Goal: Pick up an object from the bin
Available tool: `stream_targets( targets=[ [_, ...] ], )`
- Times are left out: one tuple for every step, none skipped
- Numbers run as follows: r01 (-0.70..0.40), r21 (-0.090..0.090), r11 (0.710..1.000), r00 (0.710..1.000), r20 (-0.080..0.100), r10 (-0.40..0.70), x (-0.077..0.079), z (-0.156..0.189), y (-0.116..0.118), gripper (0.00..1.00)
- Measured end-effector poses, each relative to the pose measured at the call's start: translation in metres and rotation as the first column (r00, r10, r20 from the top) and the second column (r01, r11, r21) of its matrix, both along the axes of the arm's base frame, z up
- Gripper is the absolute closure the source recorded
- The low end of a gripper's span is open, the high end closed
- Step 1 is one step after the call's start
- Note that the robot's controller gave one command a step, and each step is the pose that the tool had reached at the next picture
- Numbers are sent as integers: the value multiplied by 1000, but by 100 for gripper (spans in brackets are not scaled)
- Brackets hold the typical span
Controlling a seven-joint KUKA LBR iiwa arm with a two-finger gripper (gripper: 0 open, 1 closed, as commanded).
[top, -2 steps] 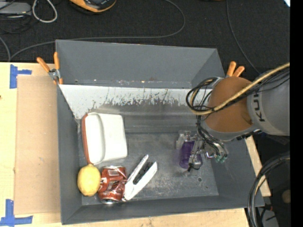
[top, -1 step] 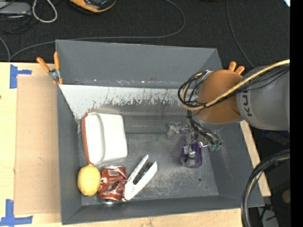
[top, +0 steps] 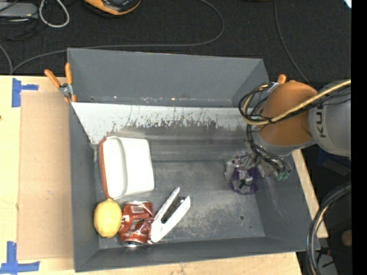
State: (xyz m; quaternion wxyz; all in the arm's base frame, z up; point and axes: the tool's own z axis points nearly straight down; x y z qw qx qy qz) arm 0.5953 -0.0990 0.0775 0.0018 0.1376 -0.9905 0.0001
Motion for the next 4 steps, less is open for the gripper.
stream_targets(
  targets=[
    [0,0,1000,1000,0,0,0,0,0,100],
    [1,3,1000,1000,-9,-1,-4,26,2,100],
    [1,2,1000,1000,-5,-1,-3,59,2,100],
    [2,2,1000,1000,-3,-2,-2,78,2,100]
  ],
)
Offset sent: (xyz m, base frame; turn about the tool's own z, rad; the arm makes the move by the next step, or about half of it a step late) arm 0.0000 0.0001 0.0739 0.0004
